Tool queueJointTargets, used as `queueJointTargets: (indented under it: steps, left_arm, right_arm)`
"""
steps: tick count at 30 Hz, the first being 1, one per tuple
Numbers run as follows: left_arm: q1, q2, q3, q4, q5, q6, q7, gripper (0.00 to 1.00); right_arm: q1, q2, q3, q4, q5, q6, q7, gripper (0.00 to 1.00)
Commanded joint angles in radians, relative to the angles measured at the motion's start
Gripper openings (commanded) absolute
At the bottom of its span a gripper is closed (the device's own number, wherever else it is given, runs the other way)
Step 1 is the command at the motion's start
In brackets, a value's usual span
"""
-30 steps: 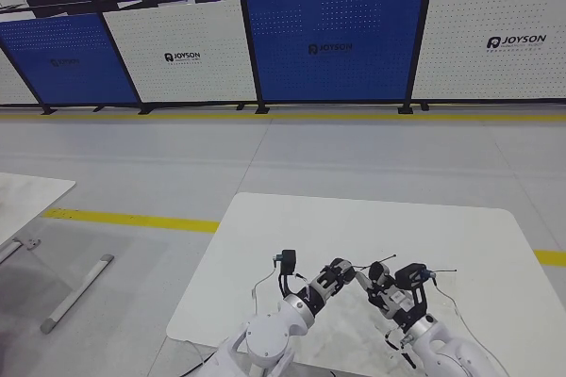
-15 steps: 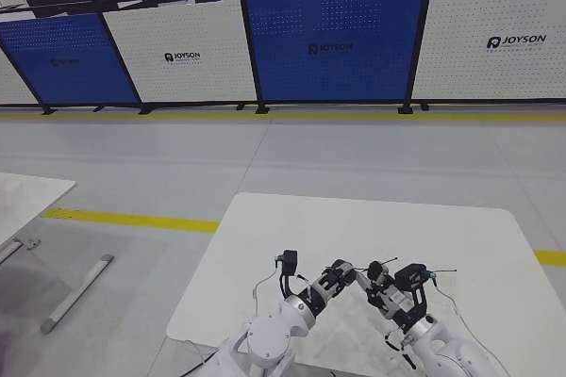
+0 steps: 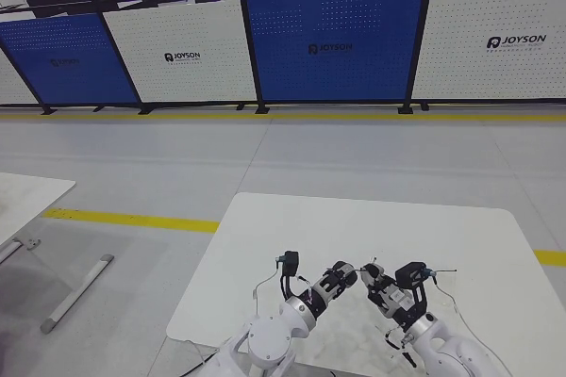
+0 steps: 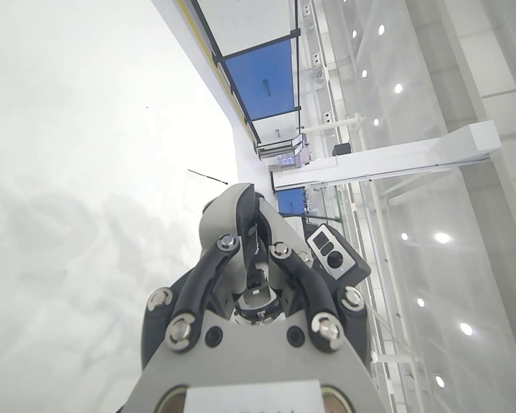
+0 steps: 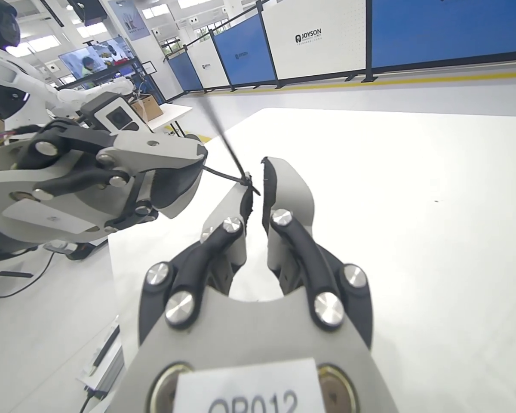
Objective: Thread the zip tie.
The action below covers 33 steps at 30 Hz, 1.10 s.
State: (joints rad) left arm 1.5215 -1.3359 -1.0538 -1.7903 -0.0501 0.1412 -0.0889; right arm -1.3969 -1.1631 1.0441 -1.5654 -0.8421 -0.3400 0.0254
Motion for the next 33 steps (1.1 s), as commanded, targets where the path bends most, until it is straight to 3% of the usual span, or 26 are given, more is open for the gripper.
queueJointTargets:
  steps: [1, 18, 33]
  left_arm:
    - [-0.001, 0.000, 0.001, 0.001, 0.000, 0.000, 0.002, 0.00]
    - [-0.006, 0.002, 0.011, 0.006, -0.023, -0.016, 0.012, 0.00]
    - [0.015, 0.009, 0.000, -0.021, -0.048, -0.055, 0.002, 0.00]
  right_arm:
    - [0.001, 0.002, -0.002, 0.001, 0.002, 0.000, -0.002, 0.00]
    - [0.019, 0.012, -0.023, 0.023, 0.013, 0.000, 0.017, 0.00]
    - [0.025, 0.014, -0.029, 0.032, 0.017, 0.000, 0.020, 0.00]
